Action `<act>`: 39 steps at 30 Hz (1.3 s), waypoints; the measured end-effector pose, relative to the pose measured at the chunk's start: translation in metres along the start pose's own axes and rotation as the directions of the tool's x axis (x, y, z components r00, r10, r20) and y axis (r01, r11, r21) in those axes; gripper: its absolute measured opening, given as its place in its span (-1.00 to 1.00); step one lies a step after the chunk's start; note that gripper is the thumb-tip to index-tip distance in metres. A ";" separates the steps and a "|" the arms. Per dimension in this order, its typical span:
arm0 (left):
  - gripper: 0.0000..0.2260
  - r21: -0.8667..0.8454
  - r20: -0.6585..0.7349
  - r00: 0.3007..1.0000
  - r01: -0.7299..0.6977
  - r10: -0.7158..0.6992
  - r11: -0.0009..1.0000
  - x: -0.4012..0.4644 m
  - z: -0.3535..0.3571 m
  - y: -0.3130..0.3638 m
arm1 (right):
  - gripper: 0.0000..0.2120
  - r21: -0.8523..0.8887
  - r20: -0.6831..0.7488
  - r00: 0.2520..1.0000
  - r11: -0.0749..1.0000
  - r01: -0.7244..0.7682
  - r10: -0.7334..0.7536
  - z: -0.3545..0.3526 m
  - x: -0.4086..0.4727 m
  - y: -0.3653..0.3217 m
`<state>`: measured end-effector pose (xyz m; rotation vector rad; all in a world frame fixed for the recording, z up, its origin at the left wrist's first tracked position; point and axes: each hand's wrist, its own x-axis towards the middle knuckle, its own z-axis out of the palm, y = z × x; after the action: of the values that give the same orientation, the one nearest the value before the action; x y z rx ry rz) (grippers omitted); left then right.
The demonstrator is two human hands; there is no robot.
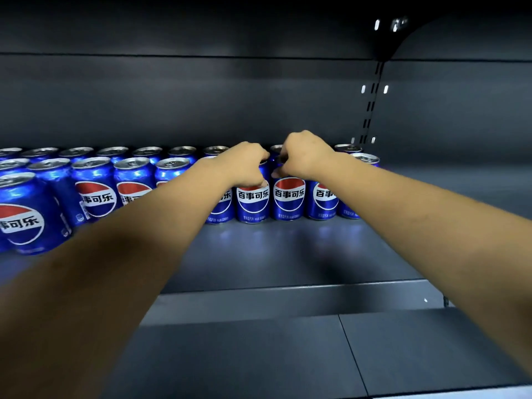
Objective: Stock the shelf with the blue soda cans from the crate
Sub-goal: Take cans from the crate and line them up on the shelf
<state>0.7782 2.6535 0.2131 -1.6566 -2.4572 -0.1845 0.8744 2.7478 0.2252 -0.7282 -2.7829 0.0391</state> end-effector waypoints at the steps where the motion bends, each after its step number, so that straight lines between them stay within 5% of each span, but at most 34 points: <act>1: -0.57 0.008 0.001 1.000 -0.005 0.005 1.000 0.001 0.001 -0.001 | -0.67 0.000 -0.006 1.000 1.000 0.012 -0.012 0.001 -0.001 0.001; 12: -0.47 -0.002 -0.016 1.000 0.004 -0.004 1.000 0.001 0.001 0.002 | -0.60 -0.019 -0.048 0.997 0.998 0.055 -0.056 0.009 -0.010 0.006; 19: -0.30 -0.142 -0.016 0.998 -0.069 0.067 0.987 0.010 -0.002 0.032 | -0.69 0.158 -0.123 0.992 0.987 0.011 0.009 -0.001 -0.021 0.039; 30: -0.47 -0.104 -0.051 0.997 -0.066 0.061 0.992 0.009 0.002 0.042 | -0.64 0.071 -0.094 0.990 0.993 -0.094 0.101 -0.002 -0.024 0.057; 39: -0.48 -0.129 -0.077 0.996 -0.065 0.055 0.990 0.006 0.006 0.042 | -0.62 -0.190 -0.091 0.991 0.975 -0.111 0.095 -0.005 -0.022 0.044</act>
<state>0.8145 2.6755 0.2086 -1.7403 -2.3844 -0.3988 0.9155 2.7751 0.2204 -0.9003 -2.6942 -0.2414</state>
